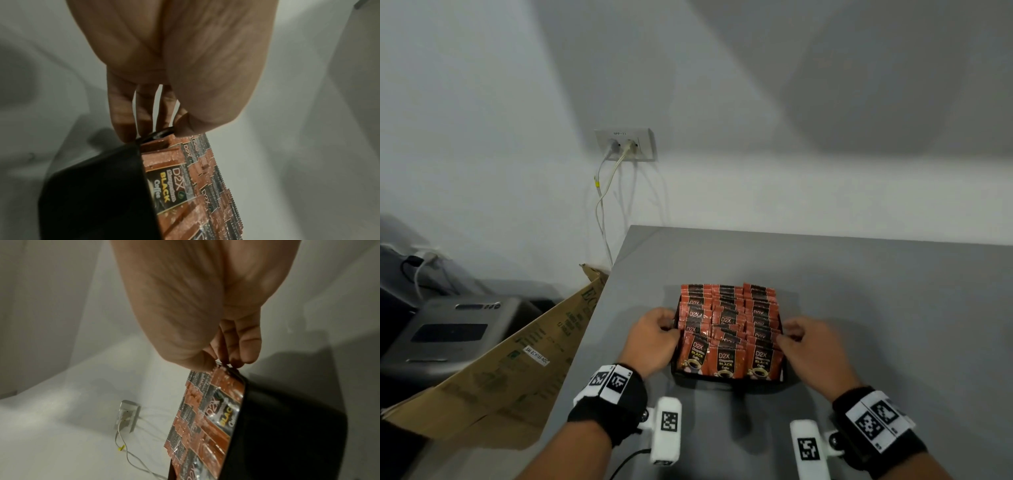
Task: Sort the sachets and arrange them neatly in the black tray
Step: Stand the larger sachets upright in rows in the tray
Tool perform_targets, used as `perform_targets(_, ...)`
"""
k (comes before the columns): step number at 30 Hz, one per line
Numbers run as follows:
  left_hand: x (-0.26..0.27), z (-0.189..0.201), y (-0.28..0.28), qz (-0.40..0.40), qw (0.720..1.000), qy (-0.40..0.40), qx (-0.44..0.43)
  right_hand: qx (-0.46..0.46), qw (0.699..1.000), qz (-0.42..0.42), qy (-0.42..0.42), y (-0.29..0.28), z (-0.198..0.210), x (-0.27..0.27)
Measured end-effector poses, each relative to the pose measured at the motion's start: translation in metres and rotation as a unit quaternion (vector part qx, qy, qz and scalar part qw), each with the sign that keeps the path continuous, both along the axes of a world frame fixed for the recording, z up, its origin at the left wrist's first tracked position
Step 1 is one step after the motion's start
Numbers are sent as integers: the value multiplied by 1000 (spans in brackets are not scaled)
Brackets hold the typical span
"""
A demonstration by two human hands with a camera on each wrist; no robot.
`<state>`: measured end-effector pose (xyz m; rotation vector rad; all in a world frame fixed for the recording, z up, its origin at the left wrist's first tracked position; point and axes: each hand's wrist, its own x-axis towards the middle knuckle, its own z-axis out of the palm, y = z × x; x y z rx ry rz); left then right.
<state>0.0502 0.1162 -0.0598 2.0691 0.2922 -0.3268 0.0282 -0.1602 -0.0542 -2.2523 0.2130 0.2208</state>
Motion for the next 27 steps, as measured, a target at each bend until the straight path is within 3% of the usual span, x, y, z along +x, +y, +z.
perform_targets(7,2,5,-15,1,1000,-22,-21,21,999,-29,-7,-6,1,-1)
perform_targets(10,-1,5,-20,-56,991,-95,75,-3,999,-6,-35,-6,8,-6)
perform_targets(13,-4,4,-25,-190,937,-209,207,-48,994,49,-82,0,10,-12)
perform_targets(15,-4,2,-31,-263,896,-227,278,-102,983,104,-110,5,3,-13)
perform_targets(17,-3,0,-34,-287,875,-232,314,-148,969,143,-139,9,-4,-14)
perform_targets(27,-6,5,-27,-258,873,-208,359,-195,949,179,-170,10,-10,-11)
